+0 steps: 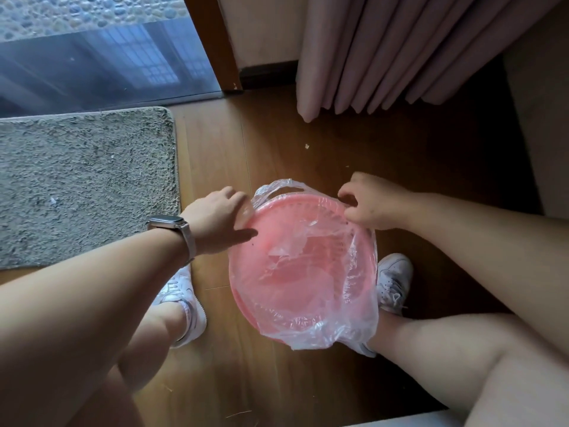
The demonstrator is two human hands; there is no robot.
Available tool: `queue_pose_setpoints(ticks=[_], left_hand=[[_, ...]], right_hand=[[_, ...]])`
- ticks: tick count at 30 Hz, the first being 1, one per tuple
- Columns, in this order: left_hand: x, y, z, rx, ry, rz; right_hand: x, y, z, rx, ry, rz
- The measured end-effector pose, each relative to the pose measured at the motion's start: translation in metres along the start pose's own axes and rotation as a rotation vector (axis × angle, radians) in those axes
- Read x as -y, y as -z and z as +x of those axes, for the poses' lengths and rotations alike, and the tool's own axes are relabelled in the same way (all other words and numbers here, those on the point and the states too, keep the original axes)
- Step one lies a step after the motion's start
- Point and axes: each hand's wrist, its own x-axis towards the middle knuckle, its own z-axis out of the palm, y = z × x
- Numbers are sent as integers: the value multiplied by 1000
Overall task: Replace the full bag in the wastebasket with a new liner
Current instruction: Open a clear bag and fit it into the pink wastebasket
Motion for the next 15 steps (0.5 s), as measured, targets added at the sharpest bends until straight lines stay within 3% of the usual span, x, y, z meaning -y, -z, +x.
queue_pose_setpoints(ticks=[3, 10, 15], left_hand=[[-14, 10, 8, -136, -74, -57], [-32, -12, 18, 41, -43, -108], [-18, -9, 22, -57, 59, -111]], right_hand=[[17, -1, 6, -58, 55, 23], [23, -12, 16, 62, 7, -66], [14, -14, 16, 19, -13, -14]])
